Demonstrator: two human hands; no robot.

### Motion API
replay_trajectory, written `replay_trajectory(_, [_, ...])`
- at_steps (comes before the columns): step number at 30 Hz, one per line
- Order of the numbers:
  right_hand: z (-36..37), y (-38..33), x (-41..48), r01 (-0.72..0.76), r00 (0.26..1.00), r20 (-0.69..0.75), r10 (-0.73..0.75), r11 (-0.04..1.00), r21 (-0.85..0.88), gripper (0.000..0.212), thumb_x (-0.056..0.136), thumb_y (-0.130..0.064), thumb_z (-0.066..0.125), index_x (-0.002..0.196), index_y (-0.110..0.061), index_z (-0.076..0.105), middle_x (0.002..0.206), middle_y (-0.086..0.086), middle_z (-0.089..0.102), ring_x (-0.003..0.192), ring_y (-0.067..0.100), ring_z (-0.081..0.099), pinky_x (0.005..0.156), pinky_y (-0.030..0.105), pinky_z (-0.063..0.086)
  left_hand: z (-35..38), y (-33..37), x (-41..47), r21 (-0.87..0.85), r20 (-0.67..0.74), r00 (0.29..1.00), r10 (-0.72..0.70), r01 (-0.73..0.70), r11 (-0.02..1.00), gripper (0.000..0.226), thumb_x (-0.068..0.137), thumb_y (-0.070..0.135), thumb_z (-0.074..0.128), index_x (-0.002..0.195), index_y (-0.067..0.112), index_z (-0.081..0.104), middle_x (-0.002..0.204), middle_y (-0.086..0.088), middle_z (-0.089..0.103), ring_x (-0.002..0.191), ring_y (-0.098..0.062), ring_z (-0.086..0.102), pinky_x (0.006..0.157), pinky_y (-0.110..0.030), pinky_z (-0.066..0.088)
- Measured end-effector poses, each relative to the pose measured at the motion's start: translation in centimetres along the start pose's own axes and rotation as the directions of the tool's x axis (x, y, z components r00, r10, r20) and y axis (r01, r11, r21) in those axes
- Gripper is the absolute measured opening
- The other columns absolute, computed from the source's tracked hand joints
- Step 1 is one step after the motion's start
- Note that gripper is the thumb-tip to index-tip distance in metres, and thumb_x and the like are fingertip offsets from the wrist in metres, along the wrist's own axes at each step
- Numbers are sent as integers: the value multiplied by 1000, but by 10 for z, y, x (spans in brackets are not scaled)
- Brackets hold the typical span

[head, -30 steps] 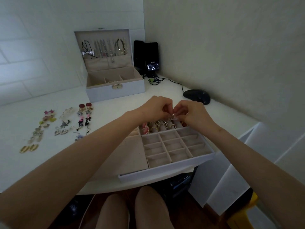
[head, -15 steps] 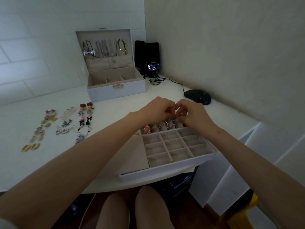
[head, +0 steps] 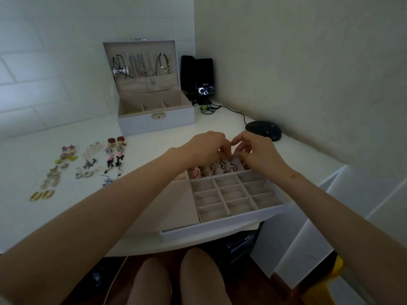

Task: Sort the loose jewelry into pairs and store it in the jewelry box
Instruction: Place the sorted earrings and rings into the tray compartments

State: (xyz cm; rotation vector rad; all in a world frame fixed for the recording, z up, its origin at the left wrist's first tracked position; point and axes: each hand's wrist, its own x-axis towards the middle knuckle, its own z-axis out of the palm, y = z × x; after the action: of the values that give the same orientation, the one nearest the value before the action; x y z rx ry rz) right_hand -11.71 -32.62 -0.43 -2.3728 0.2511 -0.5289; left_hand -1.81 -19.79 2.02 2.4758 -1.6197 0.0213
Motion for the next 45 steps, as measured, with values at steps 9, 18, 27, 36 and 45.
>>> replay_trajectory(9, [10, -38, 2, 119, 990, 69, -122, 992, 52, 13, 84, -16, 65, 95, -21, 64, 81, -4, 67, 74, 13, 62, 72, 27, 52, -22, -29, -55, -87, -146, 983, -114, 102, 991, 13, 89, 23, 60, 101, 19, 62, 89, 10, 60, 81, -9, 56, 75, -25, 46])
replay_trajectory(18, [68, -105, 21, 380, 900, 275, -339, 918, -111, 12, 86, -24, 62, 96, -24, 69, 92, -10, 65, 81, 3, 44, 78, 19, 32, -44, -91, -135, 7, -86, 925, -371, 373, 928, 13, 81, 33, 68, 87, 24, 63, 83, 11, 60, 76, -9, 56, 67, -24, 45])
replay_trajectory(27, [122, -135, 33, 470, 830, 512, -223, 775, -423, 24, 81, -30, 66, 103, -21, 68, 107, 3, 64, 108, 25, 49, 87, 35, 32, -16, -100, -139, 27, 126, 869, -478, 479, 878, 26, 75, 36, 73, 91, 18, 63, 96, 1, 63, 92, -19, 57, 83, -33, 48])
replay_trajectory(36, [82, -137, 34, 234, 889, 407, -212, 972, -5, 11, 75, -10, 75, 77, -11, 64, 80, -2, 62, 78, 12, 57, 72, 21, 45, -28, -94, -135, -214, -61, 903, -424, 403, 890, 21, 76, 20, 74, 76, 15, 54, 76, 4, 58, 77, -19, 56, 69, -27, 45])
replay_trajectory(45, [1, -75, 23, -2, 958, 287, -4, 1000, 19, 12, 79, -7, 71, 87, -15, 75, 72, -6, 69, 68, 0, 64, 67, 12, 49, -24, -48, -81, -403, -147, 948, -282, 203, 892, 15, 75, 12, 75, 86, 11, 65, 83, -1, 70, 78, -13, 65, 80, -33, 53])
